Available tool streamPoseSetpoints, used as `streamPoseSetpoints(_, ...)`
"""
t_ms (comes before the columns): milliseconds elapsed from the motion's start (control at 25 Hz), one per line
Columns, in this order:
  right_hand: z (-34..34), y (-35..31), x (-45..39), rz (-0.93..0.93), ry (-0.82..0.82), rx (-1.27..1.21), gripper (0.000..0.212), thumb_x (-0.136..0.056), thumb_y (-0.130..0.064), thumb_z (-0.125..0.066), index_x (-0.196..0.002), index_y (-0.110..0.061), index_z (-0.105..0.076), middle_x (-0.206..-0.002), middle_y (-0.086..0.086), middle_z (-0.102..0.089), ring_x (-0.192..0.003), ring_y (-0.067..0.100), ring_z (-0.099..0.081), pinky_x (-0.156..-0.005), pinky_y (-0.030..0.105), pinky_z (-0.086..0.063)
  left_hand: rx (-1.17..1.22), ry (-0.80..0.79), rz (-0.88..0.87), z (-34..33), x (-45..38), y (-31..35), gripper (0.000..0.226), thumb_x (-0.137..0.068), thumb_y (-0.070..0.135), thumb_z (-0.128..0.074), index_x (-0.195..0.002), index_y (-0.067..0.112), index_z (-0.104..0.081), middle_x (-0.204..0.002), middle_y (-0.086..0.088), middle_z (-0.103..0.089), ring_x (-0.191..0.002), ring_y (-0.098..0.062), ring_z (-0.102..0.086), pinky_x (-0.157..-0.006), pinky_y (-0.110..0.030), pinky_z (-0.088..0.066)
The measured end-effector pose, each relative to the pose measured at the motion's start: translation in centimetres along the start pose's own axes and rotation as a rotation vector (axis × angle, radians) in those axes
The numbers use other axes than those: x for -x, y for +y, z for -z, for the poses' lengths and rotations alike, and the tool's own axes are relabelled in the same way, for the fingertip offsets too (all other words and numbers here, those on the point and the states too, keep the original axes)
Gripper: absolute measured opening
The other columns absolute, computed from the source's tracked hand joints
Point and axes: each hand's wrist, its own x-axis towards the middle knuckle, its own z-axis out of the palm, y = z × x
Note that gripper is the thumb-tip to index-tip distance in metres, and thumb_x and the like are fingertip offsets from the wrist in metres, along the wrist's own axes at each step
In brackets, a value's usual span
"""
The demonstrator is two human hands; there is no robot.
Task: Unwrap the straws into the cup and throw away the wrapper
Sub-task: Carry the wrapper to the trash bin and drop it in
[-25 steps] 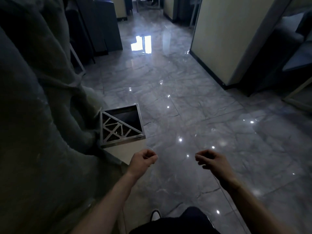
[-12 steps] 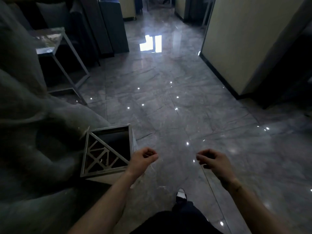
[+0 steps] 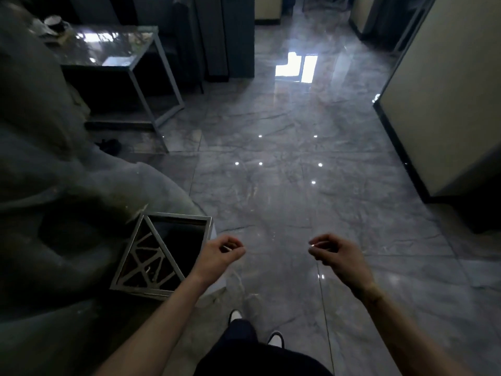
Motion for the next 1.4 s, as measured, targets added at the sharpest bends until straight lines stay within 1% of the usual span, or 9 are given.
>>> streamPoseSetpoints(160, -2.0, -2.8, -6.0, 0.074, -0.119, 0.1, 0.004, -0.08, -0.02, -0.075, -0.084, -0.022, -0.073, -0.08, -0.002, -0.074, -0.064, -0.005, -0.065, -0.055, 0.009, -0.048, 0.063, 0.142, 0.015, 2.7, -2.1, -1.1, 0.005, -0.08, 0.008, -0.076, -0.081, 0.009, -0.071, -0.077, -0.004, -0.066, -0.07, -0.012, -0.058, -0.068, -0.023, -0.05)
streamPoseSetpoints(240, -3.6, -4.5, -9.3, 0.119, -0.181, 0.142, 0.004, -0.079, -0.02, -0.076, -0.082, -0.02, -0.074, -0.078, 0.001, -0.074, -0.061, -0.005, -0.062, -0.055, 0.008, -0.047, 0.084, 0.227, 0.019, 4.3, -3.4, -1.6, 0.005, -0.08, 0.009, -0.076, -0.081, 0.01, -0.071, -0.076, -0.004, -0.068, -0.069, -0.009, -0.059, -0.067, -0.02, -0.05)
streamPoseSetpoints(360, -6.3, -7.2, -14.0, 0.2, -0.248, 0.202, 0.005, -0.078, -0.021, -0.077, -0.079, -0.025, -0.073, -0.074, -0.005, -0.074, -0.064, -0.001, -0.064, -0.057, 0.009, -0.049, 0.122, 0.342, 0.02, 6.9, -5.2, -2.3, 0.008, -0.079, 0.007, -0.076, -0.08, 0.013, -0.072, -0.076, -0.006, -0.07, -0.069, -0.012, -0.062, -0.07, -0.025, -0.052)
streamPoseSetpoints(480, -9.2, -9.9, -17.6, 0.299, -0.31, 0.284, 0.016, -0.077, -0.022, -0.077, -0.073, -0.036, -0.071, -0.067, -0.021, -0.071, -0.061, -0.006, -0.064, -0.054, 0.005, -0.045, 0.124, 0.422, 0.033, 9.4, -6.1, -3.1, 0.015, -0.079, 0.008, -0.076, -0.076, 0.023, -0.071, -0.073, 0.0, -0.07, -0.067, -0.007, -0.062, -0.066, -0.017, -0.051)
streamPoseSetpoints(560, -11.8, -11.8, -19.6, 0.381, -0.366, 0.349, 0.02, -0.076, -0.022, -0.077, -0.07, -0.04, -0.069, -0.066, -0.022, -0.071, -0.06, -0.007, -0.063, -0.056, 0.007, -0.045, 0.091, 0.482, 0.042, 11.2, -6.3, -4.0, 0.017, -0.08, 0.012, -0.076, -0.076, 0.027, -0.069, -0.075, 0.003, -0.07, -0.064, -0.002, -0.061, -0.062, -0.012, -0.049)
streamPoseSetpoints(800, -19.2, -15.4, -22.8, 0.649, -0.549, 0.468, 0.019, -0.083, -0.023, -0.072, -0.084, -0.04, -0.066, -0.081, -0.016, -0.07, -0.071, -0.004, -0.064, -0.066, 0.011, -0.051, 0.013, 0.641, 0.199, 14.5, -4.7, -7.0, 0.017, -0.082, 0.019, -0.072, -0.078, 0.033, -0.064, -0.078, 0.007, -0.069, -0.069, -0.006, -0.064, -0.064, -0.021, -0.051)
streamPoseSetpoints(1000, -24.0, -16.4, -25.7, 0.804, -0.756, 0.611, 0.003, -0.085, -0.026, -0.068, -0.084, -0.028, -0.069, -0.082, -0.011, -0.073, -0.072, 0.0, -0.065, -0.068, 0.023, -0.056, -0.139, 0.75, 0.381, 12.9, -2.5, -8.1, 0.011, -0.084, 0.029, -0.066, -0.08, 0.034, -0.057, -0.077, 0.017, -0.066, -0.068, -0.003, -0.063, -0.06, -0.026, -0.053)
streamPoseSetpoints(1240, -27.0, -14.4, -28.9, 0.962, -1.023, 0.815, 0.008, -0.09, -0.026, -0.061, -0.093, -0.028, -0.068, -0.094, -0.011, -0.071, -0.082, 0.0, -0.061, -0.075, 0.024, -0.055, -0.169, 0.797, 0.707, 6.0, -3.0, -9.1, 0.005, -0.087, 0.032, -0.058, -0.089, 0.028, -0.06, -0.085, 0.007, -0.07, -0.08, -0.012, -0.067, -0.073, -0.037, -0.055)
streamPoseSetpoints(1400, -26.9, -13.1, -31.1, 0.992, -1.187, 0.926, 0.015, -0.089, -0.035, -0.061, -0.103, -0.035, -0.066, -0.108, -0.013, -0.069, -0.097, 0.007, -0.061, -0.079, 0.03, -0.055, -0.124, 0.827, 0.822, 2.5, -5.3, -9.4, 0.007, -0.088, 0.033, -0.055, -0.083, 0.027, -0.053, -0.077, 0.008, -0.066, -0.074, -0.015, -0.064, -0.069, -0.036, -0.052)
